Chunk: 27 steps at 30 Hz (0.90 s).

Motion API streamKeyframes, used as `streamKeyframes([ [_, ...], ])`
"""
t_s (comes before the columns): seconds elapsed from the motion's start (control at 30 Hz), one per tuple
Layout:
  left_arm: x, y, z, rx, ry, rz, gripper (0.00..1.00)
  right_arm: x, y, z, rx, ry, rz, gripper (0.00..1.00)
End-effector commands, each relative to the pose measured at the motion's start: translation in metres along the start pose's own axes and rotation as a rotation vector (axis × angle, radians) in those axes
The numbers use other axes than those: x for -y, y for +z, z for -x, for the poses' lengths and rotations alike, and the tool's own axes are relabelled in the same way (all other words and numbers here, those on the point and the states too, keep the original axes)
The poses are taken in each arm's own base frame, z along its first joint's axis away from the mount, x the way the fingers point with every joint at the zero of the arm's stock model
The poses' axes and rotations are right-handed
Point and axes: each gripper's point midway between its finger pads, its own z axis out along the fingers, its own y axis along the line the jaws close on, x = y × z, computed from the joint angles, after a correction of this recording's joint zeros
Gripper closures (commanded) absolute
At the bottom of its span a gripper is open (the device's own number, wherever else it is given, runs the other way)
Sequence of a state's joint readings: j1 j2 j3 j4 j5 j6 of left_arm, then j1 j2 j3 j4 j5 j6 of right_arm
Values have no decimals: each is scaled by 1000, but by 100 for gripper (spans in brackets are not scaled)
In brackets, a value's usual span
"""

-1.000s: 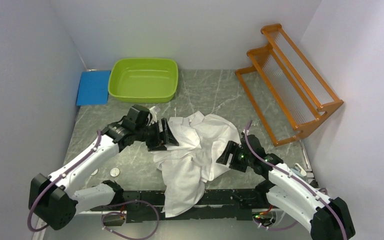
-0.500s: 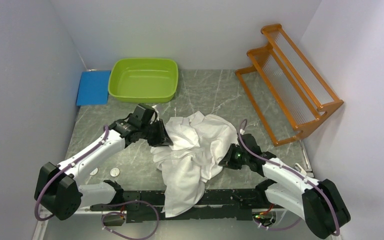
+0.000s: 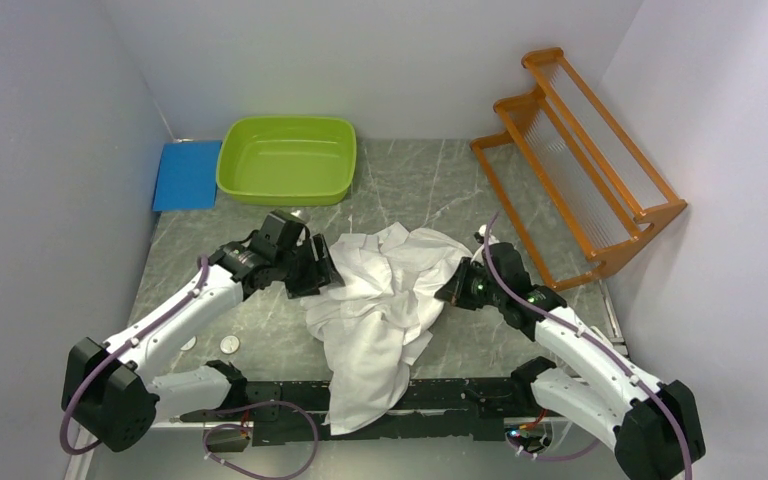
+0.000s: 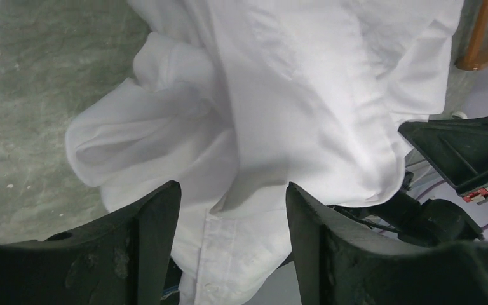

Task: Pin the brooch onto the clothing
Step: Adjust the clothes at the center of the board.

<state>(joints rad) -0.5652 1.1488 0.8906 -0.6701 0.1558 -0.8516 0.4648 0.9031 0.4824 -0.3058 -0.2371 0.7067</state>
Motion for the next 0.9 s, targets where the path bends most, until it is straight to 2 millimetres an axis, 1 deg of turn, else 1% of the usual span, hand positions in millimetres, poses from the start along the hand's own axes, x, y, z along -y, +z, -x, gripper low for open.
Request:
streamKeyframes([
  [0.0,34,-4,13,42,23,-155,34,-6,-11,15,35,-55,-14,100],
  [0.1,48,2,12,19,36,-228,39,-8,-12,17,34,-57,-12,100],
  [0.13,51,4,12,9,39,-238,43,-10,-13,19,39,-60,-9,100],
  [0.17,52,5,13,7,41,-236,49,-12,-15,22,47,-64,-6,100],
  [0.2,51,7,14,5,42,-226,57,-14,-17,25,52,-68,-8,100],
  [0.3,52,3,23,36,47,-203,88,-24,-26,41,92,-91,-11,100],
  [0.33,55,-1,28,60,52,-202,96,-28,-31,48,106,-100,-13,100],
  [0.37,57,-7,35,89,59,-197,97,-33,-36,56,122,-111,-16,100],
  [0.43,65,-26,51,159,82,-192,97,-49,-52,79,175,-146,-12,100],
  [0.5,75,-49,69,230,114,-190,97,-68,-72,106,241,-182,-5,100],
  [0.53,81,-62,79,270,131,-192,97,-83,-90,123,289,-204,4,100],
  [0.57,88,-77,89,313,150,-196,97,-89,-99,135,323,-220,-4,100],
  [0.6,93,-91,98,353,170,-192,97,-101,-115,149,370,-237,0,100],
  [0.63,99,-107,108,400,188,-189,97,-116,-136,165,427,-257,12,100],
  [0.67,109,-131,120,458,212,-206,97,-128,-154,178,478,-274,24,100],
  [0.73,117,-167,136,558,245,-200,98,-149,-191,199,581,-304,50,100],
  [0.8,123,-207,150,666,265,-199,97,-167,-230,215,694,-319,76,100],
  [0.87,128,-248,159,775,273,-215,97,-182,-271,227,809,-325,112,100],
])
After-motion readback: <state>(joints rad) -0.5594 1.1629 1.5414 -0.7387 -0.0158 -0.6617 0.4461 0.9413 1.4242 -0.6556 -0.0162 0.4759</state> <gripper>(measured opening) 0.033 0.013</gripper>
